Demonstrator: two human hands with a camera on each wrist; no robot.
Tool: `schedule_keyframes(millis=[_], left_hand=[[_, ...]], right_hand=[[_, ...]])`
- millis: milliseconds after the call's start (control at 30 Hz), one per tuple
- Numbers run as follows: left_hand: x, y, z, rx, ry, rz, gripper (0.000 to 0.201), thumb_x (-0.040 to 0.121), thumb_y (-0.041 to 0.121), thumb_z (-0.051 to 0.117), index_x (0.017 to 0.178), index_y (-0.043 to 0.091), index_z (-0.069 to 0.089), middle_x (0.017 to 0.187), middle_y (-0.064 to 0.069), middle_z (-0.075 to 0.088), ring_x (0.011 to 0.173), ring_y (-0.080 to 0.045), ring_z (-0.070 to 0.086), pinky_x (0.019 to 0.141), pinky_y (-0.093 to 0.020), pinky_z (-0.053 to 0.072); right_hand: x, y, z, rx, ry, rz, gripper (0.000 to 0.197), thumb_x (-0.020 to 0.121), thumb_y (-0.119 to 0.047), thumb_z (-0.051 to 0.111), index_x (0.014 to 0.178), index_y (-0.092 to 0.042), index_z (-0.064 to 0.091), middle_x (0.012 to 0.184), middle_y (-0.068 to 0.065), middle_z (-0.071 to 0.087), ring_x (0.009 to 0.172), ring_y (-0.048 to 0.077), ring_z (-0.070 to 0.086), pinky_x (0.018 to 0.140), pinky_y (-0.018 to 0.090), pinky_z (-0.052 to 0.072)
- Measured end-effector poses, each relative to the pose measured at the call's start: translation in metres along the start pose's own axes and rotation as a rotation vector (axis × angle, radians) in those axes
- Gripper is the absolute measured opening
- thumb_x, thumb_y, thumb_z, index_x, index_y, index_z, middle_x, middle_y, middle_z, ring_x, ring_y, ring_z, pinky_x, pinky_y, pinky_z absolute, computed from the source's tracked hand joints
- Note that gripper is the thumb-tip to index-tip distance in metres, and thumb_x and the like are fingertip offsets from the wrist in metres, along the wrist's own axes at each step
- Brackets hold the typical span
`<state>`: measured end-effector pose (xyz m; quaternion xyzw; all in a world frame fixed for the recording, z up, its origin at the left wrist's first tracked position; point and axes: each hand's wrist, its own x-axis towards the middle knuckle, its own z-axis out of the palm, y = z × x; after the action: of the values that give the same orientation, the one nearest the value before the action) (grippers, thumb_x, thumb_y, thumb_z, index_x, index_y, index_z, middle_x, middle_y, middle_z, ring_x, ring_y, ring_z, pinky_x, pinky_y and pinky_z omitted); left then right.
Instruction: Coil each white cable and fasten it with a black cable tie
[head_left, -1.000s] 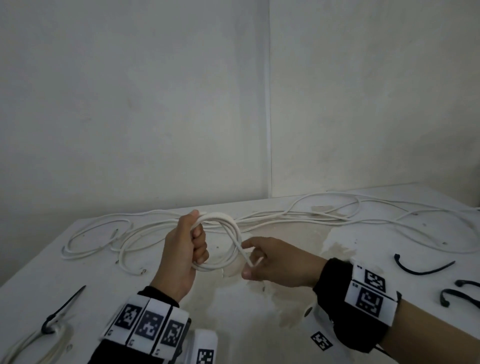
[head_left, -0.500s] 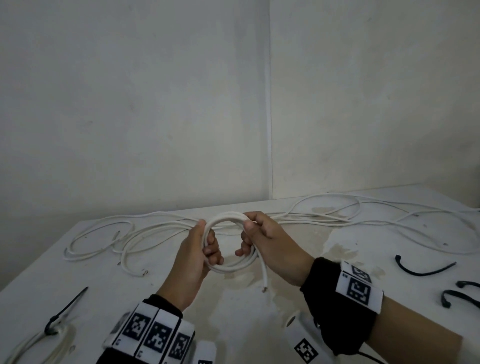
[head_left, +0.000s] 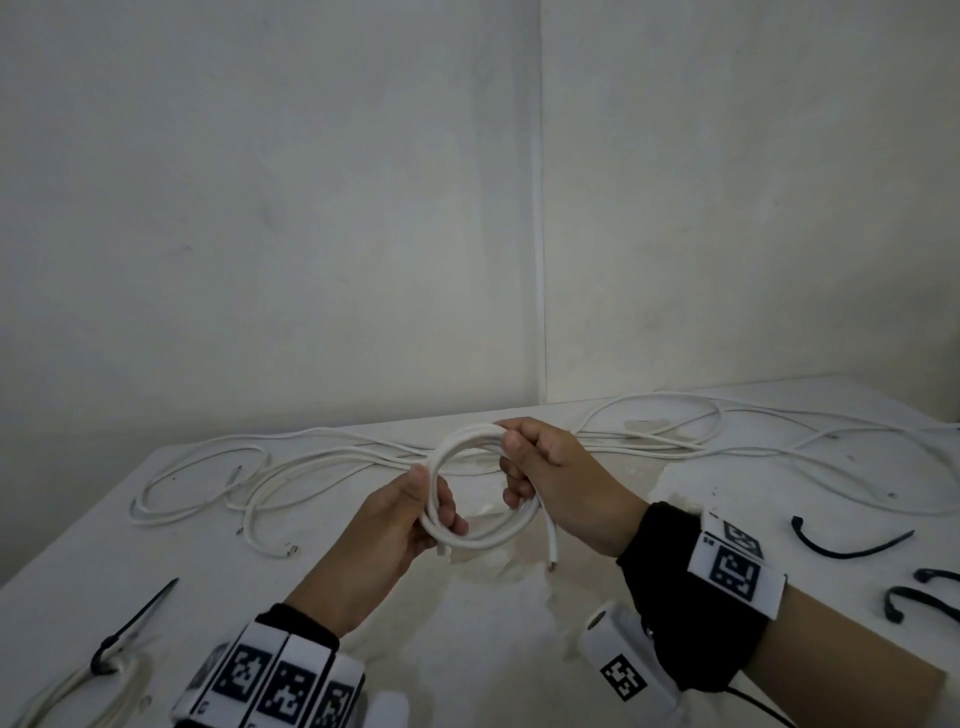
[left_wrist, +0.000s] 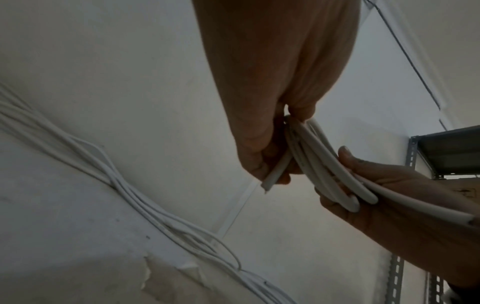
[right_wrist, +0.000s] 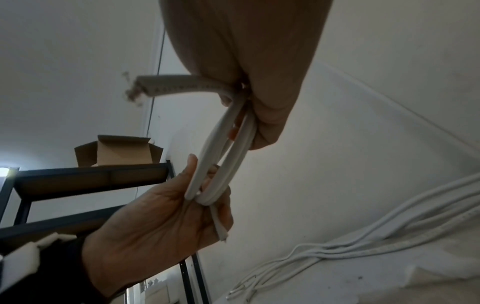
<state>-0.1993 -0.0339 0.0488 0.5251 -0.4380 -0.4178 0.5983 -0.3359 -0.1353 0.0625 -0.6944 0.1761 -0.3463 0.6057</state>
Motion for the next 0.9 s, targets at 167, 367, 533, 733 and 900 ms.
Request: schedule_keyframes(millis=[167,367,533,733,900], left_hand=[[-0.001,0.012,0.002,0.102,-0.013,0.0,0.044,0.077,0.044,0.043,0.096,0.007,0.057,0.058,0.0,0.057,0.06,-0.013,0.062,0.062,-0.023,0.05],[0.002,0.023,0.011,-0.047,-0.051,-0.138,0.027,0.086,0.03,0.047,0.076,0.005,0.051,0.049,0.0,0.042,0.042,-0.012,0.044,0.058,-0.027,0.05],[0.002,0.022,0.028,-0.099,0.083,-0.115,0.032,0.097,0.022,0.038,0.066,0.012,0.039,0.043,0.007,0.024,0.035,-0.006,0.021,0.043,-0.02,0.034],[0.006,0.019,0.027,-0.26,0.175,-0.041,0.034,0.098,0.022,0.036,0.065,0.012,0.038,0.042,0.007,0.024,0.035,-0.006,0.022,0.041,-0.019,0.035],[0.003,0.012,0.019,-0.233,0.064,-0.104,0.037,0.097,0.02,0.031,0.065,0.008,0.045,0.049,-0.002,0.041,0.043,-0.015,0.047,0.067,-0.034,0.05]], right_hand=[[-0.001,-0.003,0.003,-0.138,-0.065,0.036,0.018,0.099,-0.013,0.035,0.096,-0.012,0.052,0.066,-0.002,0.037,0.046,0.001,0.036,0.052,0.02,0.038],[-0.003,-0.008,-0.002,-0.196,-0.111,0.043,0.018,0.099,-0.013,0.035,0.105,-0.008,0.052,0.068,-0.003,0.038,0.045,0.0,0.038,0.052,0.019,0.038],[-0.004,-0.007,-0.002,-0.138,-0.087,0.01,0.019,0.098,-0.013,0.037,0.106,-0.009,0.054,0.069,-0.001,0.04,0.046,-0.001,0.041,0.053,0.017,0.04],[-0.012,-0.005,-0.004,-0.126,-0.117,-0.002,0.021,0.096,-0.017,0.043,0.115,-0.018,0.051,0.072,0.002,0.052,0.062,0.005,0.055,0.07,0.027,0.047],[-0.008,-0.006,-0.005,-0.222,-0.059,-0.044,0.02,0.098,-0.016,0.038,0.112,-0.011,0.051,0.065,-0.001,0.041,0.047,0.002,0.043,0.06,0.028,0.043]])
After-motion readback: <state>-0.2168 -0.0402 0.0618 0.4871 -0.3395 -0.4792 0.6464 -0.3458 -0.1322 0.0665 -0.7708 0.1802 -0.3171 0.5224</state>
